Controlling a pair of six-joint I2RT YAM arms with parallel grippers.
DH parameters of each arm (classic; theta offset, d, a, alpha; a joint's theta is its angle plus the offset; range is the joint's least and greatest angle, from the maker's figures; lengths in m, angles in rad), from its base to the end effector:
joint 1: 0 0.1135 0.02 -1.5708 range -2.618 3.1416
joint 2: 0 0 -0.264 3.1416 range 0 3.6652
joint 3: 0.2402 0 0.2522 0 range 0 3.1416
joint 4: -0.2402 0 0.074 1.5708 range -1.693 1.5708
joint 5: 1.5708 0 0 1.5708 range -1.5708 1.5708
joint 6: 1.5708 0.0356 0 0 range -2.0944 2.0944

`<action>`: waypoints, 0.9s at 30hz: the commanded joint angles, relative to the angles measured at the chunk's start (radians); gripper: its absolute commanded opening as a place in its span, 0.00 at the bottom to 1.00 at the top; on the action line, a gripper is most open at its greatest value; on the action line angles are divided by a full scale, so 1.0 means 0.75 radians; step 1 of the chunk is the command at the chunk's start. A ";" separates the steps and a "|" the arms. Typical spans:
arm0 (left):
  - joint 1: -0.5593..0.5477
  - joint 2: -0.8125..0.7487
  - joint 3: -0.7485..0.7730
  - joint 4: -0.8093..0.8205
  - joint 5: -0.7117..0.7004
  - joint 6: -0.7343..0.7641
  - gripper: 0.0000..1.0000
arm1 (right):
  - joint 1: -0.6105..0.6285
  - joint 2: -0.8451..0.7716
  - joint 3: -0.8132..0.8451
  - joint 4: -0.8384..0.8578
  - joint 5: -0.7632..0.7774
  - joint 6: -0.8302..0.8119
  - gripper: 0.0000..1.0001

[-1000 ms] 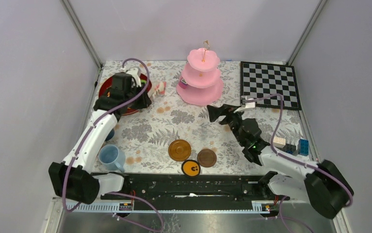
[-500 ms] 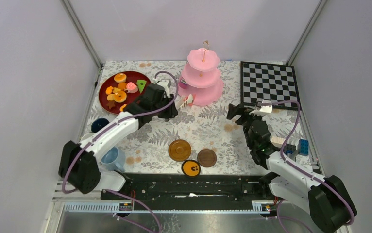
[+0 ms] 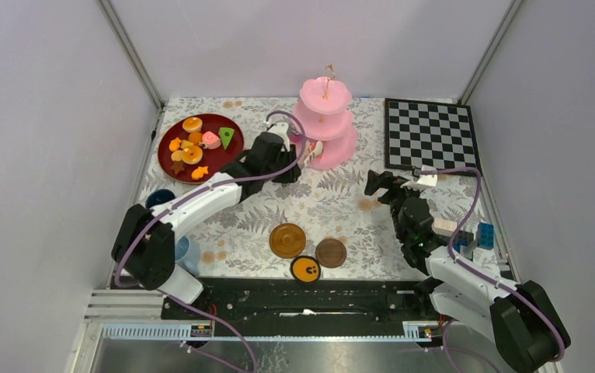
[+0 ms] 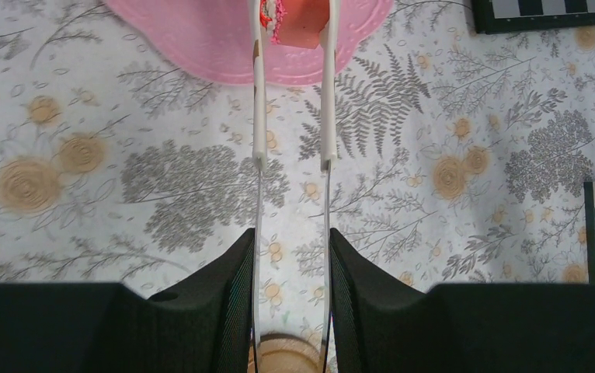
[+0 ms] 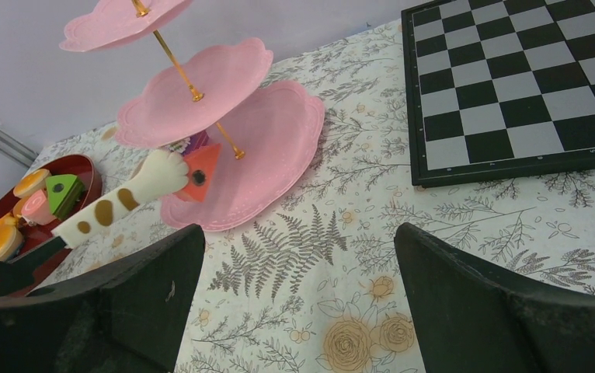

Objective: Serve the afternoon tea
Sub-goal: Place the desert on the desert table.

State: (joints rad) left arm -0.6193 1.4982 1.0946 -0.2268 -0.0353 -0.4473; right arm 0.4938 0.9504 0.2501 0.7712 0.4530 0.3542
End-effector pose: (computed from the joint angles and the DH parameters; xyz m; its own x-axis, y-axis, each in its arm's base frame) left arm 0.2761 -0.1953 0.2712 -0.6736 -0.0506 -0.7373 0.2945 0.8966 -0.3306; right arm 0.1819 0.0802 0.2238 0.0440 0.3779 -0.9248 -0.0608 0.9250 0.3751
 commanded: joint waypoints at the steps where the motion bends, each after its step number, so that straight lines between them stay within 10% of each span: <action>1: -0.081 0.085 0.110 0.163 -0.086 -0.021 0.00 | -0.014 -0.030 -0.022 0.101 0.040 0.009 0.99; 27: -0.256 0.473 0.115 0.745 -0.424 0.034 0.00 | -0.028 -0.031 -0.051 0.136 0.040 0.030 1.00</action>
State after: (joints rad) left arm -0.8082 1.8359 1.1385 0.1940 -0.2962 -0.4446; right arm 0.4828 0.9276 0.2146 0.8185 0.4553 0.3710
